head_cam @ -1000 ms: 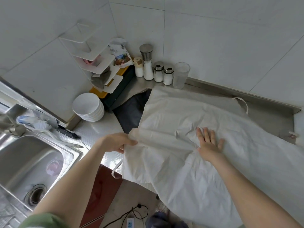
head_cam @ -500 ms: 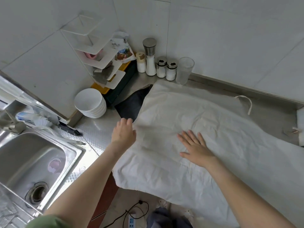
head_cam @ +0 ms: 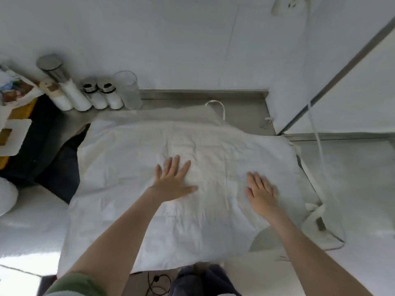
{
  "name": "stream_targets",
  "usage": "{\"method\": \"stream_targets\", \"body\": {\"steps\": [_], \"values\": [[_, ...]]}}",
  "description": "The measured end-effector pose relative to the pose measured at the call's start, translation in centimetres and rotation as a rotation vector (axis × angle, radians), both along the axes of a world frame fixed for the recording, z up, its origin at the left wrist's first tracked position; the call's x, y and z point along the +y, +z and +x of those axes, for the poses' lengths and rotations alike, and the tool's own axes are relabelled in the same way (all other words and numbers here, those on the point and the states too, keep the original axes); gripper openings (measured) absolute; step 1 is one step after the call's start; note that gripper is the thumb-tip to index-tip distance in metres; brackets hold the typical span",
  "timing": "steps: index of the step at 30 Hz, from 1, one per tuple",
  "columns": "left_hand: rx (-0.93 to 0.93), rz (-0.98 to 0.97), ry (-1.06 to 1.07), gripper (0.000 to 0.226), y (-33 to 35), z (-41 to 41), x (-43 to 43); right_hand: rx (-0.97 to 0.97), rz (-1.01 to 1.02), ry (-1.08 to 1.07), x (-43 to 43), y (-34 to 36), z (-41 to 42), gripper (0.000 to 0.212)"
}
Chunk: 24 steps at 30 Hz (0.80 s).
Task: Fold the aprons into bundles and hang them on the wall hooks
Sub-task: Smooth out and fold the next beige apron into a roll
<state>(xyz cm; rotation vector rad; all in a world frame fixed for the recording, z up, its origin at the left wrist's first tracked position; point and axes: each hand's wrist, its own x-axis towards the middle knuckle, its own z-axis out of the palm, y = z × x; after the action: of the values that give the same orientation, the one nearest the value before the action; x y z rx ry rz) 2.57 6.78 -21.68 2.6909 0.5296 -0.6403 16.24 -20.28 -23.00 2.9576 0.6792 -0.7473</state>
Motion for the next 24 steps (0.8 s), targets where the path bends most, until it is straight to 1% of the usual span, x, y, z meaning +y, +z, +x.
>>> {"method": "stream_targets", "body": {"steps": [3,5,7,9,11,12,14,15,18,21,24], "values": [[0.102,0.032,0.098,0.096,-1.8,0.1,-0.1,-0.068,0.008,-0.072,-4.7,-0.1,0.9,0.057],[0.137,0.034,0.134,0.098,-2.2,0.4,0.2,-0.079,0.028,-0.212,-7.3,-0.1,1.2,0.059],[0.162,0.037,0.149,0.099,-2.2,0.8,0.4,-0.082,0.038,-0.4,-10.0,0.2,1.5,0.059],[0.183,0.04,0.16,0.099,-2.1,0.8,1.0,-0.137,0.01,-0.524,-11.9,0.4,1.7,0.058],[0.192,0.048,0.156,0.098,-1.8,1.0,1.1,-0.208,-0.035,-0.552,-13.6,0.8,2.0,0.057],[0.184,0.058,0.157,0.097,-1.7,1.0,1.1,-0.234,-0.042,-0.527,-13.9,1.1,2.2,0.057],[0.141,0.07,0.163,0.097,-1.8,1.2,0.7,-0.23,-0.047,-0.413,-13.7,1.8,2.4,0.064],[0.109,0.069,0.17,0.097,-1.9,1.2,0.5,-0.197,-0.039,-0.314,-13.1,2.2,2.4,0.071],[-0.015,0.06,0.2,0.097,-2.2,1.0,0.1,-0.027,0.067,0.068,-9.6,3.5,0.8,0.091],[-0.103,0.03,0.188,0.091,-1.5,0.8,0.1,0.108,0.122,0.467,-5.4,4.0,-1.9,0.092],[-0.151,-0.028,0.141,0.085,-0.3,0.0,0.9,0.217,0.12,0.713,-1.9,3.7,-3.7,0.095]]}}
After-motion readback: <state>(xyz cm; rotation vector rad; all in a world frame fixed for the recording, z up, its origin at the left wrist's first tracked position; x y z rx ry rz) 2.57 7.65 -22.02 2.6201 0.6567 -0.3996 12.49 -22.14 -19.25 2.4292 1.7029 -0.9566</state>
